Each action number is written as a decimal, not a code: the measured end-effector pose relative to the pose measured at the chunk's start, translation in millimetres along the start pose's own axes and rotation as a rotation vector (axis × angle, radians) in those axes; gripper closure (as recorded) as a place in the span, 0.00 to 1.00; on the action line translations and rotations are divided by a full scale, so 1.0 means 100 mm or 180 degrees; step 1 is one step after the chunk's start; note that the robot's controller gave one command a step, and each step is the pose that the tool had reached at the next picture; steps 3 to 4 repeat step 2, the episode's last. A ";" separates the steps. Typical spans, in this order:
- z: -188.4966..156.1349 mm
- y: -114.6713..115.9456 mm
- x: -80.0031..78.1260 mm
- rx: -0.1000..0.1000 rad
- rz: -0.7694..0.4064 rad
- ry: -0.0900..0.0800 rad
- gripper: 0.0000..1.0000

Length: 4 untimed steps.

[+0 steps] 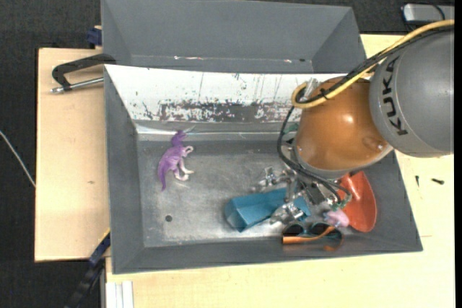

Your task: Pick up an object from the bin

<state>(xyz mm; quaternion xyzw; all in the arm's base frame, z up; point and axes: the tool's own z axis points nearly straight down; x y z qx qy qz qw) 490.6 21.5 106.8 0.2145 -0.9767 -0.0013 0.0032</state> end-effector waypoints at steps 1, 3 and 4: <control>-0.15 -0.01 -0.02 0.0012 0.0003 -0.0028 1.00; -0.20 -0.01 -0.02 0.0017 0.0003 -0.0037 1.00; -0.20 -0.01 -0.02 0.0017 0.0003 -0.0037 1.00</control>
Offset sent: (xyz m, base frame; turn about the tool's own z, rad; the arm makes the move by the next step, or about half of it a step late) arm -0.0002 0.0000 0.0280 0.0000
